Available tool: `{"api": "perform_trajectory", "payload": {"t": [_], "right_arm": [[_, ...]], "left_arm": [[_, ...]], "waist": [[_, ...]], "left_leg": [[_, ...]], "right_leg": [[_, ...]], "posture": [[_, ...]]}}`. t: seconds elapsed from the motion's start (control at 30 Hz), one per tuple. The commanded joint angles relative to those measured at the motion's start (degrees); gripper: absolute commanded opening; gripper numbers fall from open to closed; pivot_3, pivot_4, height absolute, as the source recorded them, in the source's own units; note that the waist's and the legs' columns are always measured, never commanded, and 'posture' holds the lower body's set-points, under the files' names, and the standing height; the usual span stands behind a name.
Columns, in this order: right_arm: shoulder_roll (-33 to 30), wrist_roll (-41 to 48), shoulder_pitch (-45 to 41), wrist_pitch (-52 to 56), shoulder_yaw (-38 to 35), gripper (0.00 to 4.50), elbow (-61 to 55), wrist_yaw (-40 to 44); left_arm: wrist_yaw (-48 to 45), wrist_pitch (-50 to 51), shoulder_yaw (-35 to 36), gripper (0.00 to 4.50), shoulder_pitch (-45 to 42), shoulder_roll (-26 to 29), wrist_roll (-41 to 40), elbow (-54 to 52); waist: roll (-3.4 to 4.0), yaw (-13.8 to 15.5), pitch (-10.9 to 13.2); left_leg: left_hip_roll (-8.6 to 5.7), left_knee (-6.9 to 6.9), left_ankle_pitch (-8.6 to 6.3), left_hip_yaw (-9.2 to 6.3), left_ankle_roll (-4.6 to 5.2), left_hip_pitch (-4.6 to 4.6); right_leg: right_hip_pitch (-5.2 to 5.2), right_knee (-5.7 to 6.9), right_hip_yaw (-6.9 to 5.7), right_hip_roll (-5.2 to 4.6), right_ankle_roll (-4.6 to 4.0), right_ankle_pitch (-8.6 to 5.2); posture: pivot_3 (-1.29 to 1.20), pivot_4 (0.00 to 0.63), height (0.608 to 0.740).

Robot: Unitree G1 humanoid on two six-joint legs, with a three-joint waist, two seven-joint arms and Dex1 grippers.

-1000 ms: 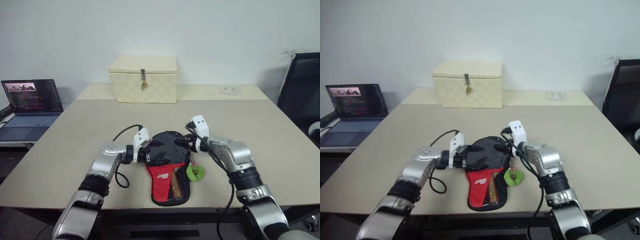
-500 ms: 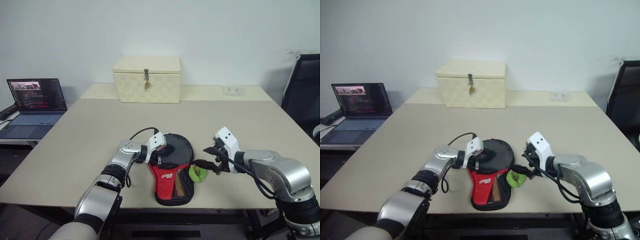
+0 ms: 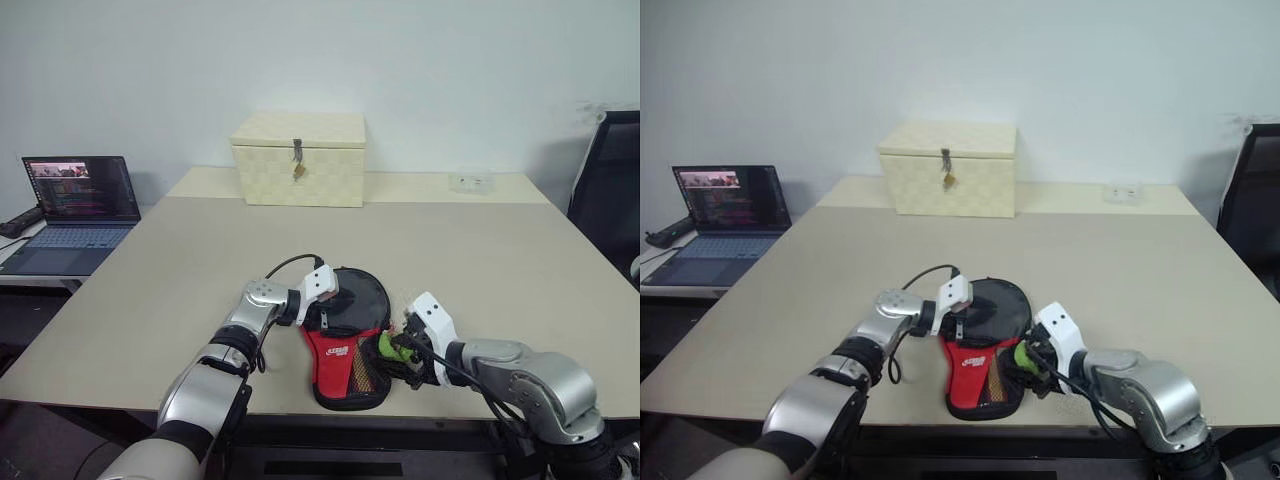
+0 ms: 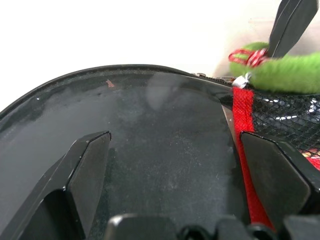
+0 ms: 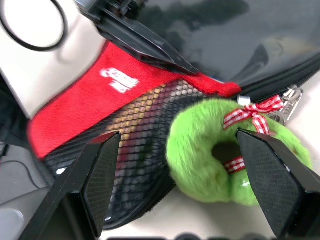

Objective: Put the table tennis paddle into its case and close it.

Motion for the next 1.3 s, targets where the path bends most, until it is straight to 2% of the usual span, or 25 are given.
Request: {"api": "perform_trajectory", "payload": {"t": [0.03,0.17,0.27,0.53,0.6,0.77,0.87,1.07,1.3], "right_arm": [[-0.63,-2.25,-1.12,-3.29,0.34,4.00,2.47,-1.23],[-2.03,-2.55,-1.35,-4.47,-0.24,4.00,3.99,-0.41],[-3.04,-2.63,-1.50,-5.21,-1.14,3.43,5.02,-0.31],[-4.91,-1.69,-1.90,-5.51,-4.44,0.56,6.66,0.38],[-5.14,-1.98,-1.89,-5.73,-4.55,0.04,6.95,0.23],[-10.04,-2.90,-0.49,-8.07,-2.16,0.04,4.81,3.40],[-16.15,-1.08,1.65,-11.35,-1.92,0.04,1.13,10.02],[-22.51,-0.27,5.30,-16.77,-0.97,0.04,-4.50,17.48],[-28.11,-5.45,10.81,-24.43,6.32,0.04,-11.98,21.07]], "left_arm": [[-0.48,-0.26,-0.67,4.50,0.69,-0.62,1.66,1.25],[-0.72,-0.41,-0.63,4.50,1.20,-0.55,1.62,1.08],[-0.85,-0.56,-0.64,4.50,1.60,-0.60,1.71,0.95],[-1.19,-1.17,-1.08,4.50,2.40,-1.22,2.21,0.88],[-1.17,-1.29,-1.17,4.50,2.49,-1.46,2.25,0.87],[-2.00,-1.60,-1.92,4.50,3.63,-2.42,2.68,0.63],[-1.84,-1.61,-2.43,4.50,4.28,-3.04,3.24,0.80],[-1.13,-1.42,-2.88,4.50,4.54,-3.66,3.95,1.37],[0.91,-0.75,-3.13,4.50,4.28,-4.13,5.25,2.52]], "waist": [[0.00,0.01,0.00],[0.00,0.01,0.00],[0.00,0.01,0.00],[0.00,0.02,-0.02],[0.01,0.02,-0.03],[0.04,0.20,-0.07],[0.06,0.40,-0.11],[0.07,0.44,-0.18],[0.08,1.28,-0.27]], "left_leg": [[0.00,0.00,0.00,0.01,0.00,0.00],[0.00,0.00,0.00,0.00,0.00,0.00],[0.00,0.00,0.00,0.00,0.00,0.00],[0.00,0.00,0.00,0.01,0.00,0.00],[0.00,0.00,0.00,0.02,0.00,0.01],[-0.04,0.00,0.00,0.02,0.00,0.00],[-0.06,0.00,0.00,0.01,0.00,-0.01],[-0.07,0.03,-0.02,0.05,0.03,0.07],[-0.11,0.08,-0.02,0.02,0.03,0.07]], "right_leg": [[0.00,0.00,0.00,0.00,0.00,0.00],[0.00,-0.01,0.00,0.00,0.00,0.00],[0.00,-0.01,0.00,0.00,0.00,0.00],[0.01,-0.01,0.01,0.00,0.00,0.00],[0.02,0.00,0.00,0.00,0.00,0.00],[0.04,-0.02,-0.01,-0.02,0.02,0.00],[0.07,-0.06,-0.05,-0.04,0.05,-0.02],[0.19,-0.08,-0.07,-0.04,0.17,-0.09],[0.27,-0.12,-0.15,-0.07,0.24,-0.13]], "posture": [[0.00,0.150,0.740],[0.00,0.150,0.740],[0.00,0.150,0.740],[0.00,0.150,0.740],[0.00,0.150,0.740],[0.00,0.150,0.740],[0.00,0.150,0.740],[0.00,0.150,0.740],[0.00,0.150,0.740]]}}
